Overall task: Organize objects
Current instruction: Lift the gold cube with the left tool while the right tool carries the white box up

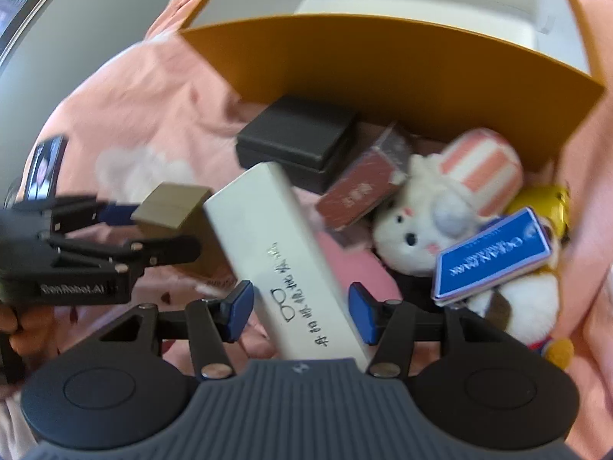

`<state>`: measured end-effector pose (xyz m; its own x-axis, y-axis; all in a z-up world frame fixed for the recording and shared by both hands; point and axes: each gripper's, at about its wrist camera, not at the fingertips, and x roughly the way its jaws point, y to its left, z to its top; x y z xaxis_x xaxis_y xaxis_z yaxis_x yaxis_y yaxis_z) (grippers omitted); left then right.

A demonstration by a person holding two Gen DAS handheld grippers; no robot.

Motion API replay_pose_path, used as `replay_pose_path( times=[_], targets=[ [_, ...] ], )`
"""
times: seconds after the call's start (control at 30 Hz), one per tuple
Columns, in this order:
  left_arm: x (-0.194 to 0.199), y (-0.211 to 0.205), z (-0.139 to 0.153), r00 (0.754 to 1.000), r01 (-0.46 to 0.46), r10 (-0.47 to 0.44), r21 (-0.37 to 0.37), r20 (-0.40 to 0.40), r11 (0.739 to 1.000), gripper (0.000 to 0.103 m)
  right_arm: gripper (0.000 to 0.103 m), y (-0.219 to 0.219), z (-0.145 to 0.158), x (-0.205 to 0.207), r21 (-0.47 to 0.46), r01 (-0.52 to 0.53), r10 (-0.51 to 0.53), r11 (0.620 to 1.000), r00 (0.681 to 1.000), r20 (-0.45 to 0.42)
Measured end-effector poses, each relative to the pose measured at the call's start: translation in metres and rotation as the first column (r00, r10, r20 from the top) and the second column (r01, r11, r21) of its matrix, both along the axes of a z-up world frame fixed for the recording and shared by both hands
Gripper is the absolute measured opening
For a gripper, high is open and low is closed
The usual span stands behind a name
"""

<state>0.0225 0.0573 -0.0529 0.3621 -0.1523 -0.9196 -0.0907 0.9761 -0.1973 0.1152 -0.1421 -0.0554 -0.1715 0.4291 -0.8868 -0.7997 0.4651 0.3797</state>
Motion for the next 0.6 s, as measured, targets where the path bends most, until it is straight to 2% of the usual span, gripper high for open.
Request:
replay_pose_path(
  times=[0.07,0.23,0.4,0.5,0.6],
  targets=[
    [-0.002,-0.002,0.002,1.000,0.008,-0.008,0.018,0.004,1.000,0.074,0.060,0.004,-0.003,-0.001,-0.003,-0.035,0.035,0.999,0.999,0.018],
    [-0.003,0.000,0.001,1.000,-0.004,0.004,0.017,-0.004,1.000,0.074,0.066,0.012,-0.015,0.006,0.017,-0.073,0.074,0.997,0.997,-0.015],
    [-0.002,0.003,0.001,1.000,-0.022,0.022,0.020,-0.009,1.000,0.074,0.064,0.024,-0.013,-0.003,0.042,-0.171,0.169,0.984,0.985,0.042],
    [-0.002,0.005,0.001,1.000,-0.028,0.028,0.017,-0.011,0.999,0.074,0.063,0.029,-0.012,-0.011,0.024,-0.214,0.211,0.977,0.973,0.090],
    [-0.002,0.006,0.002,1.000,-0.026,0.026,0.011,-0.009,1.000,0.074,0.062,0.028,-0.010,-0.009,0.019,-0.222,0.220,0.975,0.973,0.073]
  ],
)
